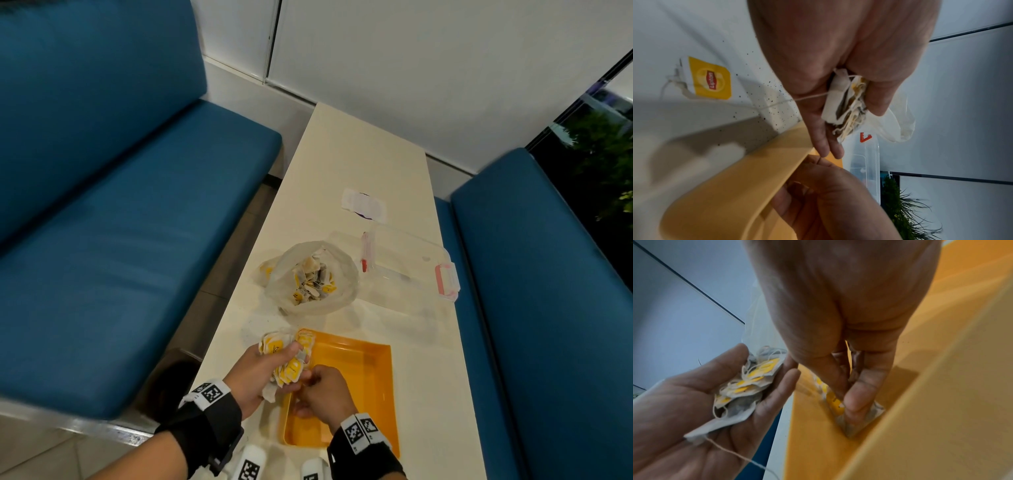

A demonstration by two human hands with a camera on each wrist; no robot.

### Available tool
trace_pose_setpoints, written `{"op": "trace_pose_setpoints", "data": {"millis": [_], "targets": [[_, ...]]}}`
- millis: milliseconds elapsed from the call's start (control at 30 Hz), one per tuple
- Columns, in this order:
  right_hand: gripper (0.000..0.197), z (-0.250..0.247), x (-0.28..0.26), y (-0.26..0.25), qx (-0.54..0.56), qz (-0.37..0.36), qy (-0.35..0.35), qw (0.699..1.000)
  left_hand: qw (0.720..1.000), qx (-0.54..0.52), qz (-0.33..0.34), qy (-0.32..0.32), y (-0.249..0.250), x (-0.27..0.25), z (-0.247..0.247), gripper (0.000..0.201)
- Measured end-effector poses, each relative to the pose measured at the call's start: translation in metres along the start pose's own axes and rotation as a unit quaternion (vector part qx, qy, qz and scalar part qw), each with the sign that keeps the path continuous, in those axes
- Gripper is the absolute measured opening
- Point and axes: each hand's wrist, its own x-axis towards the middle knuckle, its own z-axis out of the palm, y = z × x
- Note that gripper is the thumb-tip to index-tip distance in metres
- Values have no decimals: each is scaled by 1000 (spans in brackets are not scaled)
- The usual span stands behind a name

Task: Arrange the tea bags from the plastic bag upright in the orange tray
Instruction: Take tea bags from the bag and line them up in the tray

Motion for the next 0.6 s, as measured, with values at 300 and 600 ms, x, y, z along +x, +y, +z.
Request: {"op": "trace_pose_setpoints", "data": {"millis": [300, 600], "targets": [[14, -7, -2, -5, -25, -42, 65, 997, 1000, -25, -15, -1, 4, 3, -3, 33], [27, -30, -33, -30, -209, -400, 69, 890, 996, -80, -26, -6, 15, 3, -6, 42]]}}
